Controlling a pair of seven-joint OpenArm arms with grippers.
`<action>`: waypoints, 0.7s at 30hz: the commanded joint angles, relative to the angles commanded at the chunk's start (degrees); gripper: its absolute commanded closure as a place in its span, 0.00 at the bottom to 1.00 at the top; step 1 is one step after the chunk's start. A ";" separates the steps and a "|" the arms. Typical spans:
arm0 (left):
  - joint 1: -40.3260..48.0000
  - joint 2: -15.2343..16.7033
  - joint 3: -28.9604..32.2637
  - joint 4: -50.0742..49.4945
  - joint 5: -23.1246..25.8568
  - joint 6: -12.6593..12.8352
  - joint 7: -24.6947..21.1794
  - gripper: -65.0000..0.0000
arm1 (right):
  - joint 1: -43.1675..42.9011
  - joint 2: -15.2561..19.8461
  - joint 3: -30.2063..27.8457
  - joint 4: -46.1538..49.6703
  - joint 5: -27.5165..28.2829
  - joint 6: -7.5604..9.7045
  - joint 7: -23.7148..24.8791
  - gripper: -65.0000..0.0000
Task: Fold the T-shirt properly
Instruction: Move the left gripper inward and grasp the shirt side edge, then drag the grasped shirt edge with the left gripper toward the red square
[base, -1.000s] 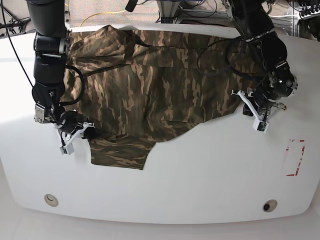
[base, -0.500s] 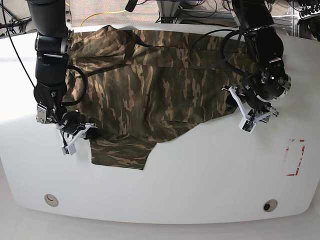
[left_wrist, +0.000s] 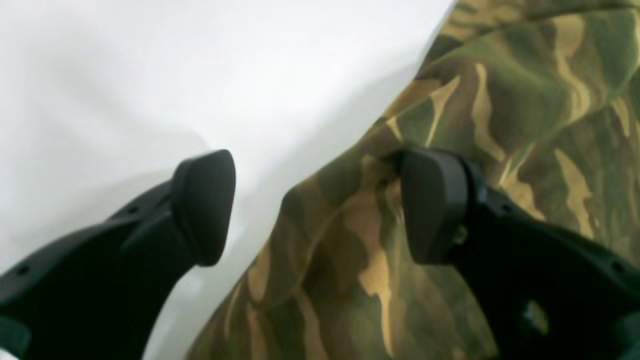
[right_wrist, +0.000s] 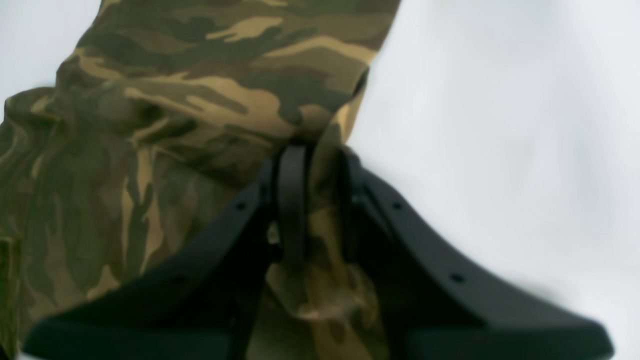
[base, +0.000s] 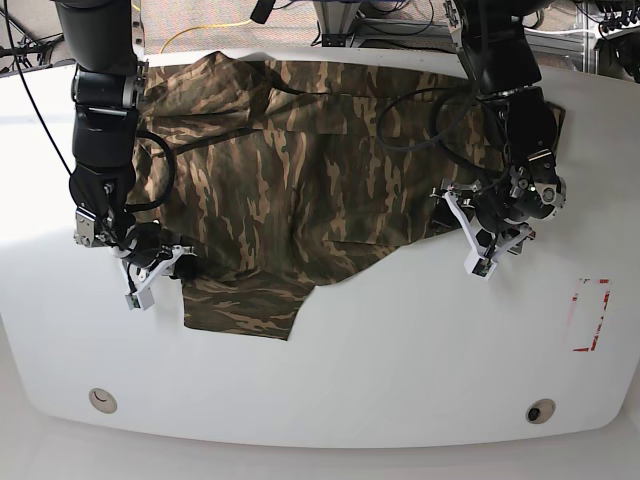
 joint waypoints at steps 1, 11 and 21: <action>-0.09 0.00 0.00 -0.62 0.00 0.00 0.00 0.38 | 0.00 0.00 0.09 0.00 0.00 0.00 0.00 0.85; 0.00 -0.26 0.00 -5.01 0.35 0.00 0.00 0.96 | 0.00 0.00 0.18 0.00 0.00 0.00 0.00 0.85; 5.19 -2.02 7.74 13.45 0.44 0.00 -0.18 0.96 | 0.00 0.00 0.18 0.00 0.00 0.00 0.00 0.85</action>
